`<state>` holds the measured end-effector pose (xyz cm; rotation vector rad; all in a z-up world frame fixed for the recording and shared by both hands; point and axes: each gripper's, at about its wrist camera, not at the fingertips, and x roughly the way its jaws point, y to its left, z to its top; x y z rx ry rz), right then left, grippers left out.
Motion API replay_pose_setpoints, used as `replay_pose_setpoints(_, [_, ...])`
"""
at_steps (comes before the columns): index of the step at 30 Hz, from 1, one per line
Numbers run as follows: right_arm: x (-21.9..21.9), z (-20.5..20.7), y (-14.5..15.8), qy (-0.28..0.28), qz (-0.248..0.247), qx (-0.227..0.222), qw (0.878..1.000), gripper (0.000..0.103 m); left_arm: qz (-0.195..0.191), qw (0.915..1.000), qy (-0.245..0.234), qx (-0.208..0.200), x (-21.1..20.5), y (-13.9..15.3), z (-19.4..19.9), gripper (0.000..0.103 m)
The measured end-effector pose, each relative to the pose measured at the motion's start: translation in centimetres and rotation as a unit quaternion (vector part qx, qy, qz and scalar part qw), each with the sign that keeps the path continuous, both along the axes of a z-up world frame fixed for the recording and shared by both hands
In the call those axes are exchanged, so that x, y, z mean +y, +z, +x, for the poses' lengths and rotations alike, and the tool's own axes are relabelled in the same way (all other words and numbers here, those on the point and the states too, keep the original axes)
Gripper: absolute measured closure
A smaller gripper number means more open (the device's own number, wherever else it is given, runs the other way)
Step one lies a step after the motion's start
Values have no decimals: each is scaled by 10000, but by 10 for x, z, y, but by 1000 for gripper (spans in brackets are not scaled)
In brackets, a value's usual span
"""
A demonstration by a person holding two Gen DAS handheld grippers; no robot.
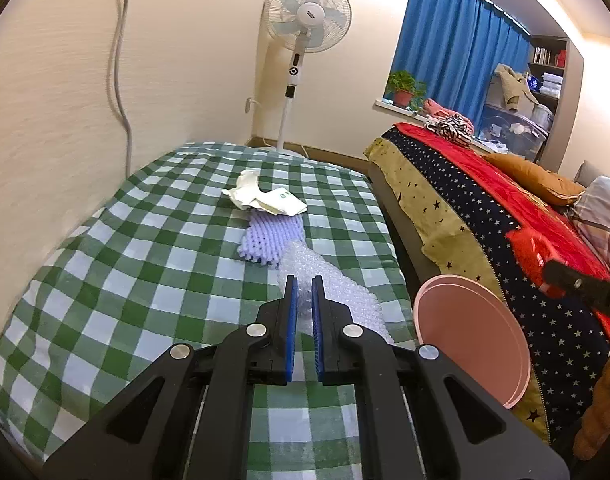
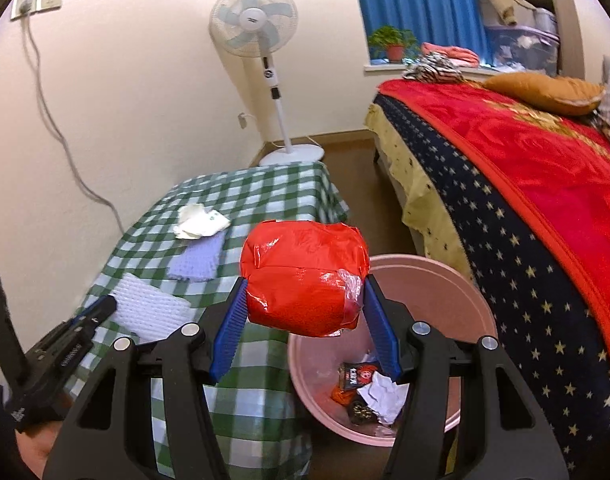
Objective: Collect trash
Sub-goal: 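Lift the foam net and red bag and carry both over the pink bin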
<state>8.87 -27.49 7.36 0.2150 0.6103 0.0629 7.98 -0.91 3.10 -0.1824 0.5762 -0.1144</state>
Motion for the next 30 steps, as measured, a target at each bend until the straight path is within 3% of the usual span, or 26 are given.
replay_pose_setpoints(11, [-19, 6, -20, -397, -33, 66, 9992, 46, -60, 9998, -168, -16, -21, -8, 11, 96])
replay_pose_setpoints(30, [-48, 9, -30, -886, -96, 193, 9958, 46, -95, 9975, -705, 37, -80, -21, 28, 96])
